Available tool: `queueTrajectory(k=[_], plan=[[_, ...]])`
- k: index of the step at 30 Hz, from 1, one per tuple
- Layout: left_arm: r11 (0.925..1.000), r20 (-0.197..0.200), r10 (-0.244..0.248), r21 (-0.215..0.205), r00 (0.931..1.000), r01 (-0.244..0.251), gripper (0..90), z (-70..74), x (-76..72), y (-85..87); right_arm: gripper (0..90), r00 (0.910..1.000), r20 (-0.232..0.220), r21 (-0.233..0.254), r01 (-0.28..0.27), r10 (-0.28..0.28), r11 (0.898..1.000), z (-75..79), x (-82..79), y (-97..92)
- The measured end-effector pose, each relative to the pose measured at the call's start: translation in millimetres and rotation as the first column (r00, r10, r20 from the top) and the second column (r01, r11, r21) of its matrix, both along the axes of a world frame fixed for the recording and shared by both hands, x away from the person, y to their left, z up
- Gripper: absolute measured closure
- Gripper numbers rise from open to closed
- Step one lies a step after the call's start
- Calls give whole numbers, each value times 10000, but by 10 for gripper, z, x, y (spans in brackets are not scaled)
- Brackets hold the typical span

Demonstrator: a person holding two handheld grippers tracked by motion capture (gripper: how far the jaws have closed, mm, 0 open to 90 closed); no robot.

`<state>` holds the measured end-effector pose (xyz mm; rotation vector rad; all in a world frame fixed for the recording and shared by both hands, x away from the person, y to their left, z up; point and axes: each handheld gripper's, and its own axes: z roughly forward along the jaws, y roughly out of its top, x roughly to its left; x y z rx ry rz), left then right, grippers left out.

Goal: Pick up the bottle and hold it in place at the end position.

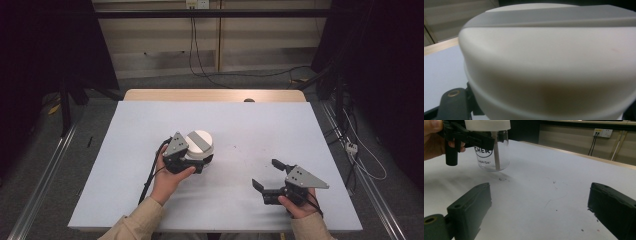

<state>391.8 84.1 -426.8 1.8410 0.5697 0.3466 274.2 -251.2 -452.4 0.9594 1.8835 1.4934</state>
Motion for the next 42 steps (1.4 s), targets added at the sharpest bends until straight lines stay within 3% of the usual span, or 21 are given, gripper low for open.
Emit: queueTrajectory(k=[14, 19, 42], plan=[[9998, -86, 13, -176, 10000, -14, 184, -19, 112, -90, 41, 10000, -1, 36, -22, 22, 10000, 0, 0, 0], [10000, -57, 57, -15, 10000, -57, 184, -23, 149, -108, 41, 10000, -7, 41, -27, 27, 10000, 0, 1, 1], [9998, -226, 191, 3, 9996, -191, 184, -57, 318, -191, 41, 10000, -38, 75, -19, 19, 10000, -6, 5, -10]])
